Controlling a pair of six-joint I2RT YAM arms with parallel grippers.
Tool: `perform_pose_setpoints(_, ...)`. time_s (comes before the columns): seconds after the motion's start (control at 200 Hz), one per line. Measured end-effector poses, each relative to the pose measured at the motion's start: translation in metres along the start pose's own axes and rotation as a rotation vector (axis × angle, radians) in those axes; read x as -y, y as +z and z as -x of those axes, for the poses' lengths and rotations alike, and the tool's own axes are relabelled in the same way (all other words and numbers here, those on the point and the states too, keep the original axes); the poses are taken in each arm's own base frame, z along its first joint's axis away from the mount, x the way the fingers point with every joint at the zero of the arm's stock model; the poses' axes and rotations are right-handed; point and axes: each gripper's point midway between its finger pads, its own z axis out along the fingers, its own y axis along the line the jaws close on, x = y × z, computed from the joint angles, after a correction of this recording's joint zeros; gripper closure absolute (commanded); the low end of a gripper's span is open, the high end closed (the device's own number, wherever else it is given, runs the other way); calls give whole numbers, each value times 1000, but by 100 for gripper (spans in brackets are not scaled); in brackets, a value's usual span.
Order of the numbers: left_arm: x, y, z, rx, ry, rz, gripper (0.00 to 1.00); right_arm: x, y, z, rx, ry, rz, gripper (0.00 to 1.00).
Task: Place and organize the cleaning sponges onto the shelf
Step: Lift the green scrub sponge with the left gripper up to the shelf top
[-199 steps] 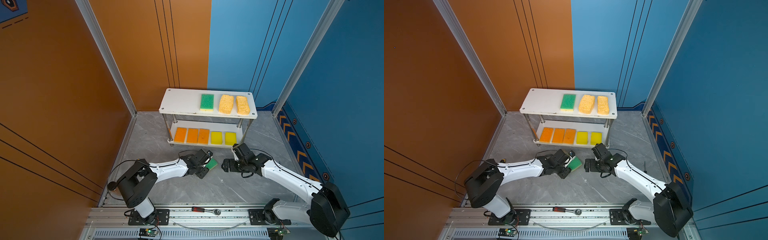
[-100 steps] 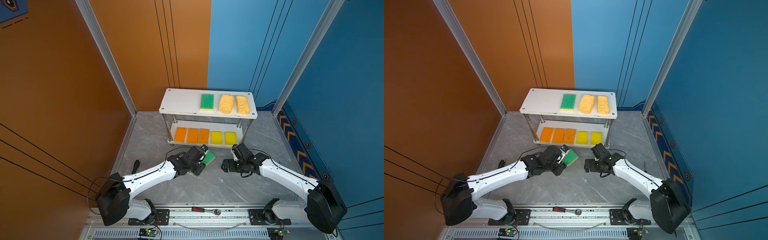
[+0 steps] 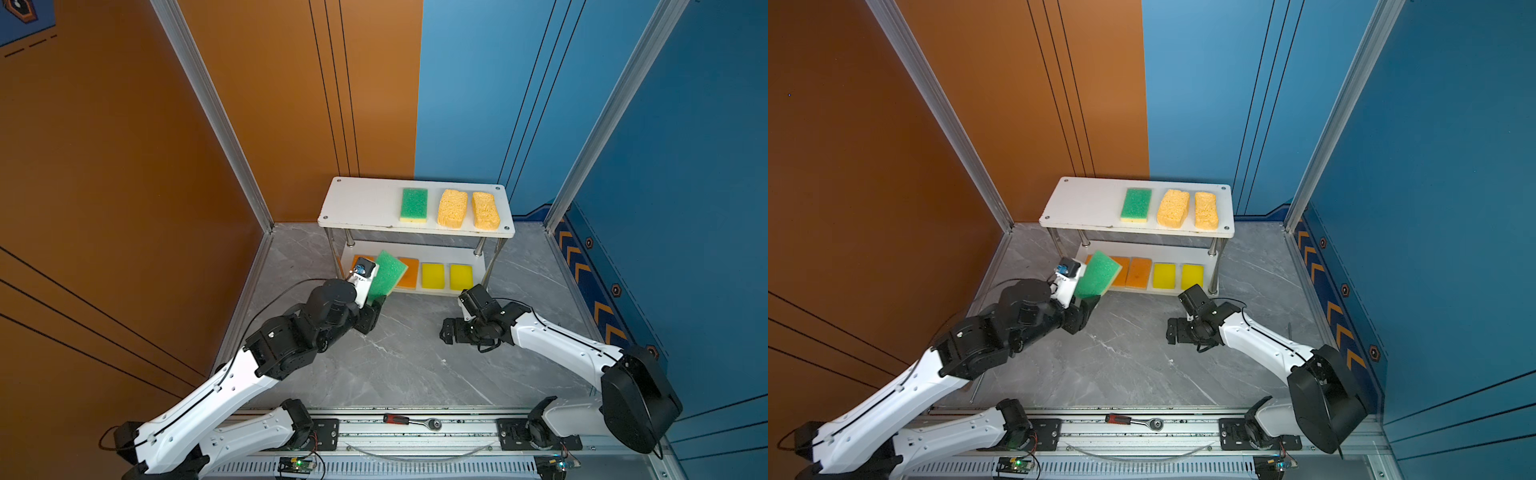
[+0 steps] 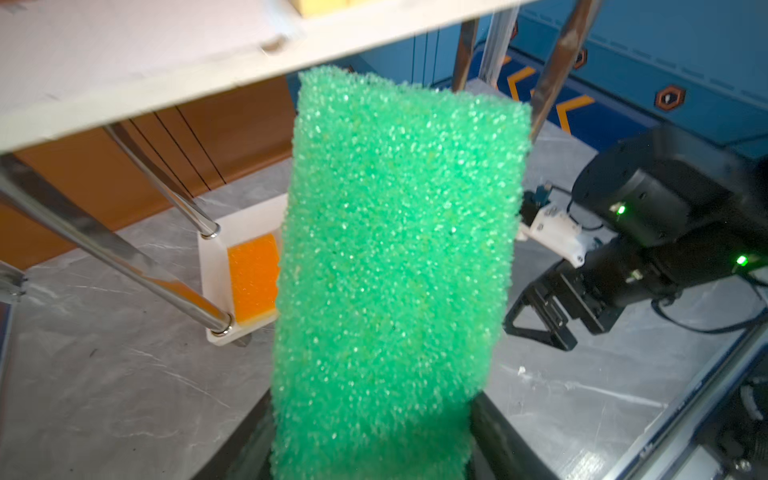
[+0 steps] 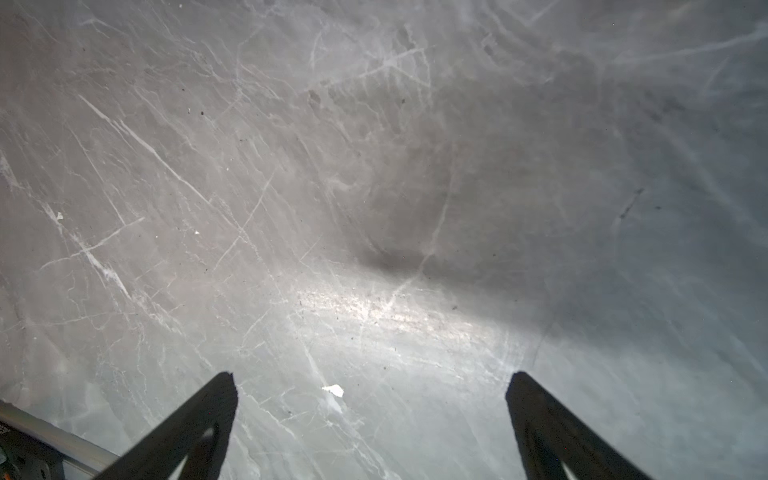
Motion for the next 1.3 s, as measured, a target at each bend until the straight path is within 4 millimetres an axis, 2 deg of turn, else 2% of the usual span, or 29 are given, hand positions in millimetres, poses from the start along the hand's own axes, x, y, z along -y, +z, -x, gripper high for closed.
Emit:
perform_pose_setpoints(0.12,-18,-14,46,86,-36,74,39,-2,1,2,-3,-1,-1,0)
perform_pose_setpoints(0.22,-32,-16,83,143,-58,135,39,-6,5,3,-8,-9,0,0)
perform_pose_setpoints(0.406,-59,6,133,194,-107,225,40,-16,7,-1,-18,-44,10,0)
perform_pose_setpoints(0.521,-74,23,154,218,-133,256,40,-22,7,-3,-16,-57,16,0)
perform_pose_setpoints(0.761,-93,63,164,205,-186,261,40,-30,8,-4,-9,-69,28,0)
perform_pose_setpoints(1.021,-103,104,151,145,-258,227,40,-31,9,-3,-6,-62,31,0)
perform_pose_setpoints(1.132,-103,113,146,129,-276,216,40,-32,9,-2,-2,-61,34,0)
perform_pose_setpoints(1.302,-105,115,145,129,-305,208,40,-33,9,-1,2,-58,37,0)
